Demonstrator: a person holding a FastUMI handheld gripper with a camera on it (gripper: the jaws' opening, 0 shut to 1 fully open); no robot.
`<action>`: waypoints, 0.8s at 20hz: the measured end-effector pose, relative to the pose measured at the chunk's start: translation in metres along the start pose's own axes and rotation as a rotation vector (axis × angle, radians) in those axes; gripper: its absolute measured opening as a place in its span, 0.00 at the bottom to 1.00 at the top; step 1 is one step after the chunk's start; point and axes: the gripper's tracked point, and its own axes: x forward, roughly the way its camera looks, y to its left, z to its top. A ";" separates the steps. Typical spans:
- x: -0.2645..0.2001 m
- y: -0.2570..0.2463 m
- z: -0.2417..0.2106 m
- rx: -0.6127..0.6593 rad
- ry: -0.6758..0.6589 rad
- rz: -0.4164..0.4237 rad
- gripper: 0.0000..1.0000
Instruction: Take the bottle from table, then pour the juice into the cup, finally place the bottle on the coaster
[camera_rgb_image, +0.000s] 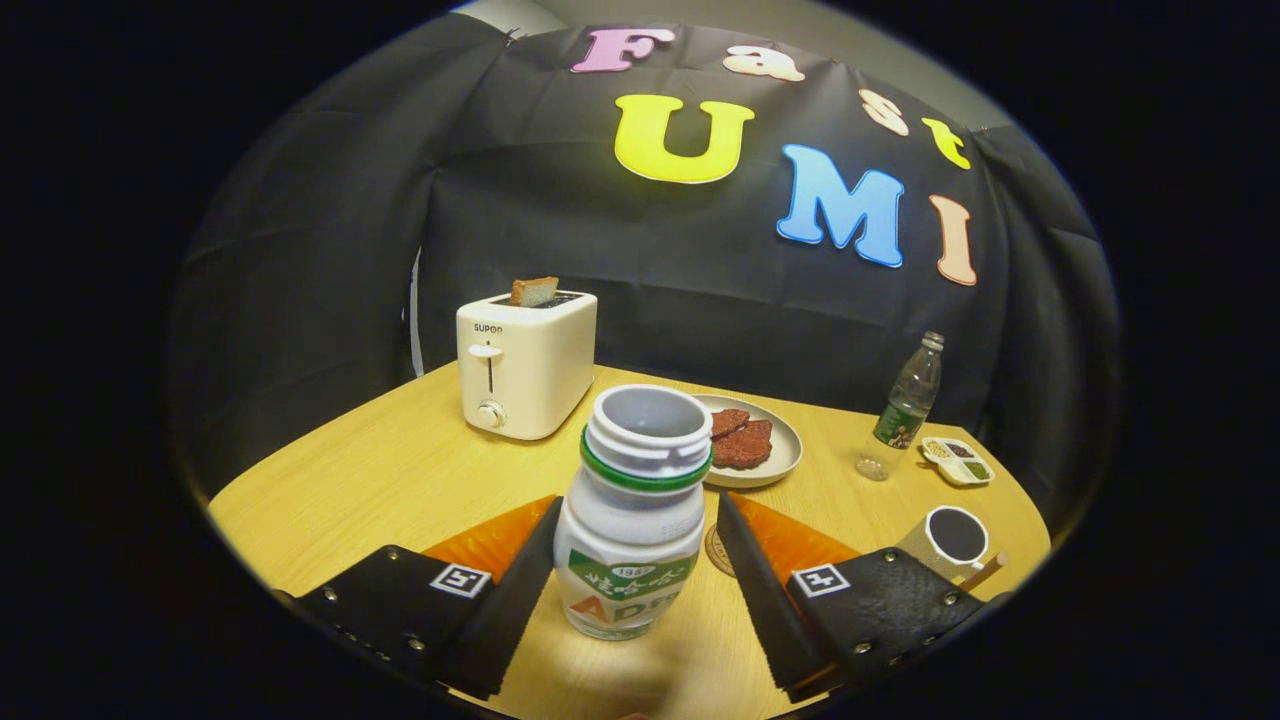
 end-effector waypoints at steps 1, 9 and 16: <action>0.001 0.001 0.000 0.007 0.002 -0.001 0.84; 0.001 -0.005 -0.002 0.122 0.022 0.000 0.67; -0.010 -0.029 0.002 0.249 0.071 -0.040 0.64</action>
